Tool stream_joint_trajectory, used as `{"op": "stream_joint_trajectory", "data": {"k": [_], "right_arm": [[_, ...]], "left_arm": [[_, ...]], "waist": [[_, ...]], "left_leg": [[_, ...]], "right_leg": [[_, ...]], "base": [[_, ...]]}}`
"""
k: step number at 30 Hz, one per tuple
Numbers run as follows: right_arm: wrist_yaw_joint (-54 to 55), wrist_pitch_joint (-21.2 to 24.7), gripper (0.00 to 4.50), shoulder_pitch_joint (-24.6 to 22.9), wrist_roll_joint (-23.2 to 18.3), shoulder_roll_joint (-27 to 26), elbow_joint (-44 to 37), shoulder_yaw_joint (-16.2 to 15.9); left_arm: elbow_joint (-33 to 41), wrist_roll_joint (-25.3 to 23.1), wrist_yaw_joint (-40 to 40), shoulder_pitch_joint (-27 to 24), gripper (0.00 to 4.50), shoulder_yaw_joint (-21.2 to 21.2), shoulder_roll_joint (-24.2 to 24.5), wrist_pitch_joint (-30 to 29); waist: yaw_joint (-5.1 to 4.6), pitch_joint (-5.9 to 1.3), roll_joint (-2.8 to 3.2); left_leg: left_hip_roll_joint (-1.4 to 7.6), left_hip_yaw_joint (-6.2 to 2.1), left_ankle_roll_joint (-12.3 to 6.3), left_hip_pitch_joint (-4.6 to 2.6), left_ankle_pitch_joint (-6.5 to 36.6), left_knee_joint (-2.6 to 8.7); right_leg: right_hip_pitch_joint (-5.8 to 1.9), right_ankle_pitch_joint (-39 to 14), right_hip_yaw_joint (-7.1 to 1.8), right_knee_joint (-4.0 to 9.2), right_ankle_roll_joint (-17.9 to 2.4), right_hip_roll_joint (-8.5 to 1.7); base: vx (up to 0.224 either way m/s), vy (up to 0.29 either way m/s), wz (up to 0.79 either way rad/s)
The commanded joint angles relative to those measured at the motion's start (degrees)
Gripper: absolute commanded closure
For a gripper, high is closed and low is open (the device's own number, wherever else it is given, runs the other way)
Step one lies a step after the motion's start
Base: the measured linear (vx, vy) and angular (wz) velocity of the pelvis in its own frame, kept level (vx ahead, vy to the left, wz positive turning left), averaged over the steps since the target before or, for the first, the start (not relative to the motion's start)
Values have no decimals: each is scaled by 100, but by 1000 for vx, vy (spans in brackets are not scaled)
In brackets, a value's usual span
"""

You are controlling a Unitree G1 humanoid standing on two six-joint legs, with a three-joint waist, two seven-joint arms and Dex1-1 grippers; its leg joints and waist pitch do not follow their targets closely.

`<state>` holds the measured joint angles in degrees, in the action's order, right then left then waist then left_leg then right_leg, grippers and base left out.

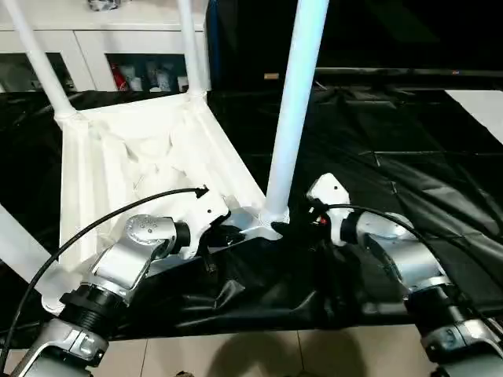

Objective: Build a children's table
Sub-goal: Rotate leg to tighten

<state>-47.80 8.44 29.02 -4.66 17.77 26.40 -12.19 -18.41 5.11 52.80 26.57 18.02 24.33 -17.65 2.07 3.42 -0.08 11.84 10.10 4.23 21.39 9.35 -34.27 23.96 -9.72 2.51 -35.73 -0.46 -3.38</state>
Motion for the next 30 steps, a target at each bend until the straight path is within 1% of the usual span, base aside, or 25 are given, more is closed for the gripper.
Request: {"op": "stream_joint_trajectory", "data": {"k": [1, 3, 5, 7, 9, 10, 11, 13, 15, 16, 17, 18, 19, 20, 21, 22, 23, 24, 25, 26, 27, 28, 29, 30], "right_arm": [[105, -138, 93, 205, -2, -41, 280, 76], [34, -257, 93, 298, -51, -122, 477, 135], [-13, -284, 118, 343, -49, -139, 560, 125], [-47, -372, 138, 420, -36, -174, 737, 141], [-64, -462, 143, 486, -31, -201, 901, 150], [-86, -529, 158, 535, -26, -223, 1032, 147], [-108, -541, 163, 553, -32, -235, 1079, 147], [-157, -588, 167, 595, -36, -275, 1219, 140], [-192, -628, 170, 614, -38, -295, 1293, 142], [-189, -636, 171, 615, -67, -334, 1335, 168], [-187, -645, 171, 618, -86, -362, 1369, 186], [-135, -627, 171, 609, -136, -418, 1401, 238], [52, -632, 171, 596, -188, -510, 1470, 331], [146, -632, 172, 595, -190, -540, 1496, 359], [609, -633, 172, 576, -175, -683, 1599, 472], [991, -675, 173, 560, -128, -799, 1686, 544], [1389, -701, 173, 543, -92, -925, 1763, 628], [1543, -682, 173, 534, -92, -983, 1785, 667], [2091, -621, 173, 498, -105, -1221, 1862, 800], [2370, -637, 173, 487, -93, -1387, 1917, 835], [2528, -658, 173, 476, -79, -1493, 1945, 844], [2663, -704, 173, 488, -73, -1671, 1987, 824], [2756, -775, 173, 516, -64, -1873, 2041, 802], [2750, -805, 173, 531, -63, -1939, 2054, 783]], "left_arm": [[154, 118, 314, -44, 450, 79, -55, 106], [118, 105, 382, -31, 450, 95, -33, 131], [100, 96, 386, -20, 450, 97, -27, 137], [97, 83, 394, -14, 450, 96, -27, 135], [98, 72, 401, -13, 450, 94, -29, 136], [101, 66, 407, -15, 450, 93, -28, 134], [101, 65, 408, -17, 450, 92, -29, 134], [105, 45, 428, -28, 450, 99, -18, 127], [107, 33, 431, -37, 450, 99, -14, 130], [111, 31, 416, -43, 450, 93, -21, 114], [113, 31, 405, -46, 450, 89, -26, 102], [88, 6, 290, -39, 450, 61, -61, 53], [21, -55, 55, -7, 450, 19, -147, -22], [-12, -81, -30, 11, 450, 8, -180, -43], [-182, -206, -423, 109, 450, -29, -351, -131], [-320, -280, -701, 188, 450, -58, -497, -179], [-470, -329, -984, 277, 450, -106, -657, -219], [-538, -337, -1099, 319, 450, -132, -732, -229], [-821, -342, -1501, 499, 450, -233, -1032, -231], [-1042, -329, -1762, 645, 450, -303, -1248, -206], [-1169, -319, -1915, 729, 450, -344, -1378, -188], [-1351, -327, -2092, 855, 450, -365, -1543, -132], [-1520, -362, -2247, 976, 450, -376, -1708, -70], [-1566, -375, -2270, 1009, 450, -367, -1757, -29]], "waist": [[45, -400, -39], [43, -398, -35], [48, -394, -33], [57, -399, -35], [60, -401, -42], [51, -393, -42], [40, -392, -51], [31, -390, -56], [32, -384, -47], [25, -386, -67], [25, -388, -59], [18, -390, -80], [14, -382, -90], [15, -377, -88], [10, -369, -82], [5, -363, -104], [1, -360, -92], [0, -357, -100], [-9, -360, -97], [2, -354, -104], [7, -370, -75], [10, -372, -64], [19, -395, -56], [16, -394, -69]], "left_leg": [[61, -17, -61, -45, 1533, 360], [62, -19, -58, -41, 1534, 362], [68, -20, -56, -49, 1579, 366], [72, -20, -58, -49, 1542, 369], [70, -16, -64, -49, 1529, 368], [63, -17, -63, -39, 1549, 369], [63, -21, -59, -37, 1588, 367], [66, -24, -61, -43, 1632, 368], [69, -26, -57, -45, 1636, 373], [72, -26, -58, -49, 1648, 376], [71, -27, -61, -46, 1649, 375], [72, -24, -66, -43, 1636, 376], [70, -21, -75, -43, 1653, 375], [68, -24, -62, -46, 1663, 379], [70, -26, -45, -52, 1685, 383], [61, -22, -16, -71, 1722, 380], [58, -27, 41, -78, 1751, 384], [50, -27, 58, -82, 1778, 387], [44, -33, 70, -80, 1832, 386], [25, -23, 79, -120, 1899, 378], [30, -35, 93, -136, 1929, 373], [24, -36, 85, -123, 1913, 375], [40, -46, 62, -100, 1831, 401], [39, -40, 39, -98, 1833, 404]], "right_leg": [[-290, -1853, -203, 501, -1007, -342], [-298, -1843, -205, 501, -1022, -343], [-291, -1870, -203, 504, -1047, -344], [-299, -1773, -205, 488, -1079, -346], [-300, -1751, -204, 489, -1077, -348], [-304, -1814, -201, 494, -1075, -350], [-304, -1917, -197, 499, -1054, -355], [-295, -2042, -197, 505, -1028, -359], [-289, -2068, -201, 516, -1010, -356], [-288, -2057, -199, 512, -1009, -352], [-289, -2050, -202, 511, -1018, -355], [-291, -2031, -201, 509, -1020, -352], [-287, -2074, -200, 515, -1017, -354], [-284, -2167, -198, 525, -989, -355], [-274, -2228, -196, 528, -972, -353], [-252, -2395, -193, 556, -918, -353], [-245, -2530, -193, 565, -864, -359], [-242, -2619, -185, 583, -827, -354], [-236, -2733, -182, 596, -767, -362], [-198, -2878, -176, 636, -689, -344], [-196, -2879, -180, 630, -693, -357], [-209, -2854, -180, 640, -683, -359], [-241, -2570, -174, 618, -719, -360], [-241, -2478, -171, 621, -735, -351]], "base": [[0, 0, 0], [0, 0, 0], [0, 0, 0], [0, 0, 0], [0, 0, 0], [0, 0, 0], [0, 0, 0], [0, 0, 0], [0, 0, 0], [0, 0, 0], [0, 0, 0], [0, 0, 0], [0, 0, 0], [0, 0, 0], [0, 0, 0], [0, 0, 0], [0, 0, 0], [0, 0, 0], [0, 0, 0], [0, 0, 0], [0, 0, 0], [0, 0, 0], [0, 0, 0], [0, 0, 0]]}}
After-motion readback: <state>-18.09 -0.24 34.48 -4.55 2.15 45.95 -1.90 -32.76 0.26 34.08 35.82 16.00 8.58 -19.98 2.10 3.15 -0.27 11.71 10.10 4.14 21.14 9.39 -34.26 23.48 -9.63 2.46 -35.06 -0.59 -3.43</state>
